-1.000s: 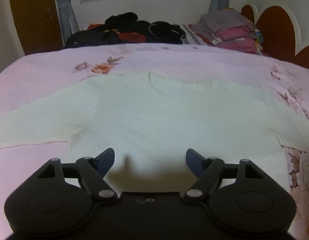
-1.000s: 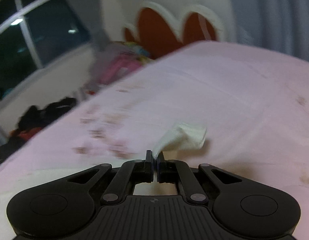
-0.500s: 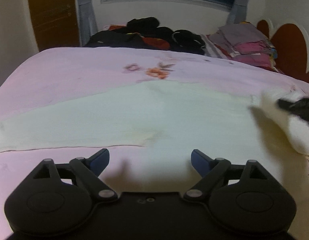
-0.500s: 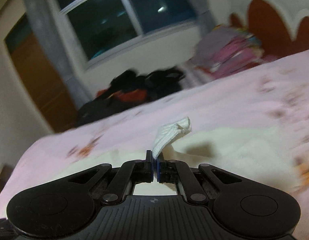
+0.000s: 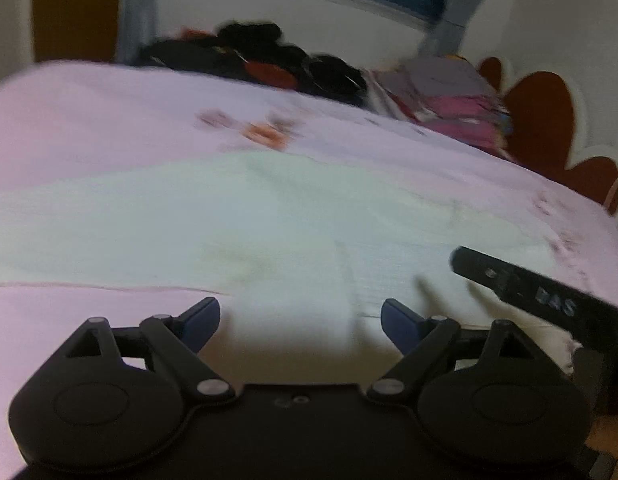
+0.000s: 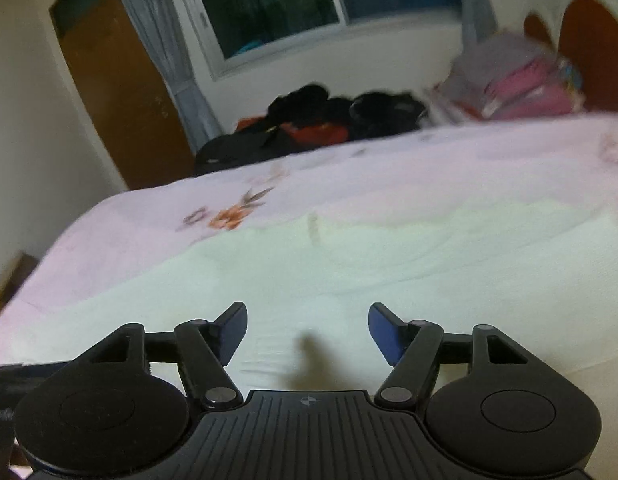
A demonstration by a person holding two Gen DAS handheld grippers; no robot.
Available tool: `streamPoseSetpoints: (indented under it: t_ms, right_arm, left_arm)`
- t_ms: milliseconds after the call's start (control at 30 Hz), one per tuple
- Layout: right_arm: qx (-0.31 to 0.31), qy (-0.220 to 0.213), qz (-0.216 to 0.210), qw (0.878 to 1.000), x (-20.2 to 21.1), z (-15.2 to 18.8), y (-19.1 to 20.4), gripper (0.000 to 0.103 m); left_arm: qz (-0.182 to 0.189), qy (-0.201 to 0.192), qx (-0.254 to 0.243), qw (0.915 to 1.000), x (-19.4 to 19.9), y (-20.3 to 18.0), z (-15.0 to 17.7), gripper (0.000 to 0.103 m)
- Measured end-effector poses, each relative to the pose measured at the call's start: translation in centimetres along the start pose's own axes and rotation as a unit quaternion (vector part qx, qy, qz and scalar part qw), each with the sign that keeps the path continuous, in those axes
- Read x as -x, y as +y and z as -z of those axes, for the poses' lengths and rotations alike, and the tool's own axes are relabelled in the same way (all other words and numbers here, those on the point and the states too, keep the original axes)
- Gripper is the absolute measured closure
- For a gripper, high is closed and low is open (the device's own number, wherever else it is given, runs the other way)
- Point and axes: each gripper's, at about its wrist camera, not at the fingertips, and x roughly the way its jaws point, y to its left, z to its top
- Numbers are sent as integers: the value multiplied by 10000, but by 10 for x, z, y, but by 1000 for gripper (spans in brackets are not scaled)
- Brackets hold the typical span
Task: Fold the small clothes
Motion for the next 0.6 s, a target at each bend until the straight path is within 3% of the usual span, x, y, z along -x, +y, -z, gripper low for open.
streamPoseSetpoints:
  t_ms: [100, 133, 200, 333, 400, 600]
  right_arm:
    - [225, -111, 656, 9975, 19, 5, -27, 36]
    - [275, -124, 840, 9960, 24, 8, -37, 36]
    - [288, -88, 1171, 9927, 34, 17, -58, 36]
    - [75, 52, 1593, 9872, 45, 35, -98, 37]
    - [-29, 112, 1698, 9854, 52, 44, -114, 37]
    - [-243, 225, 1795, 9832, 49, 48, -137, 37]
  left_arm:
    - [314, 243, 60, 9992, -26, -17, -1, 31]
    - [327, 316, 78, 9989, -36, -21, -2, 34]
    - [345, 395, 99, 9986, -55, -28, -4, 53]
    - [180, 276, -29, 9995, -72, -38, -5, 65]
    - [186, 232, -50, 9995, -72, -42, -3, 92]
    - [490, -196, 114, 9985, -47, -41, -20, 97]
